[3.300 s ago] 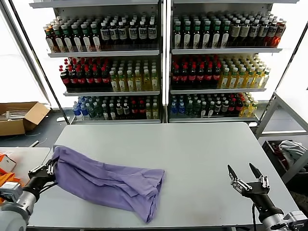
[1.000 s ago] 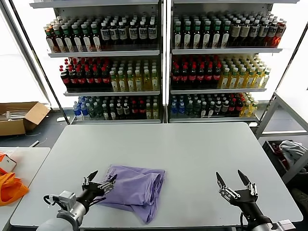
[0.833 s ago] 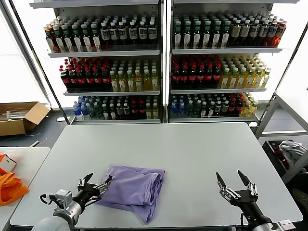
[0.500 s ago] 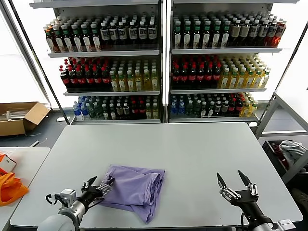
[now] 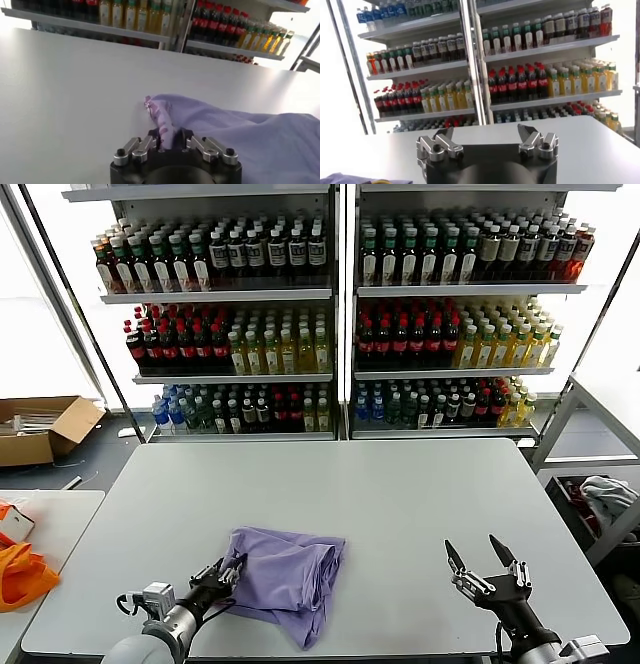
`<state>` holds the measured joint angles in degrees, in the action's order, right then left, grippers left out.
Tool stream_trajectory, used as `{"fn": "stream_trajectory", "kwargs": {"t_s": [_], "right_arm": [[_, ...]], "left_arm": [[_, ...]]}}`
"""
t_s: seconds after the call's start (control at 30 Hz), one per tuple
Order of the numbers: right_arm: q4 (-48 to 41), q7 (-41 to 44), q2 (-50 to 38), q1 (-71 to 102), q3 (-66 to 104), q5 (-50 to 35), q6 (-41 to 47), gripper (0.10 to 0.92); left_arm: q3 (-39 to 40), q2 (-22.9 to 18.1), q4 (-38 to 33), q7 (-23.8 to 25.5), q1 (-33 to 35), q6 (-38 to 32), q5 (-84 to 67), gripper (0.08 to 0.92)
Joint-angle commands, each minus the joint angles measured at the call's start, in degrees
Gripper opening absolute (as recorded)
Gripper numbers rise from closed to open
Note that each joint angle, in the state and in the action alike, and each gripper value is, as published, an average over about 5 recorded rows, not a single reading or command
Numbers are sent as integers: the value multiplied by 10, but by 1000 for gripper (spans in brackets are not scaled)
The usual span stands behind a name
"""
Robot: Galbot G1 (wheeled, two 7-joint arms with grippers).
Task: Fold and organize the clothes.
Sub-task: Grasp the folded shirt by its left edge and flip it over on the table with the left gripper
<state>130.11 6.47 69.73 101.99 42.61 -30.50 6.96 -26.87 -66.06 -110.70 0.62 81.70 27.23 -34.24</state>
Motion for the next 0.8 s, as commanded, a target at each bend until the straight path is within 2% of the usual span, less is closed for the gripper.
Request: {"fn": "stream_trajectory", "kwargs": {"t_s": [0.03, 0.2, 0.33, 0.43, 0.57, 0.63, 0.8], "right_arm": [[-2, 1, 0, 0, 2, -1, -2, 823], [-1, 1, -4, -1, 6, -6, -3, 823], [-2, 2, -6, -4, 0, -8, -2, 823], [-3, 2, -6, -10, -6, -7, -2, 823], [-4, 2, -9, -16, -11, -8, -1, 823], [-5, 3, -9, -16, -12, -8, -2, 823], [-5, 4, -7, -7, -9, -8, -7, 823]], "left_arm": [[-80, -37, 6, -7, -8, -15, -42, 251], [-229, -32, -11, -9, 0, -26, -70, 140], [-341, 7, -13, -12, 19, -27, -106, 127], [-392, 50, -7, -15, 40, -27, -129, 127], [-416, 117, -5, -26, 57, -25, -150, 127], [-408, 136, -21, -35, 56, -19, -155, 127], [-328, 133, -98, -44, 41, -5, -122, 127]]}}
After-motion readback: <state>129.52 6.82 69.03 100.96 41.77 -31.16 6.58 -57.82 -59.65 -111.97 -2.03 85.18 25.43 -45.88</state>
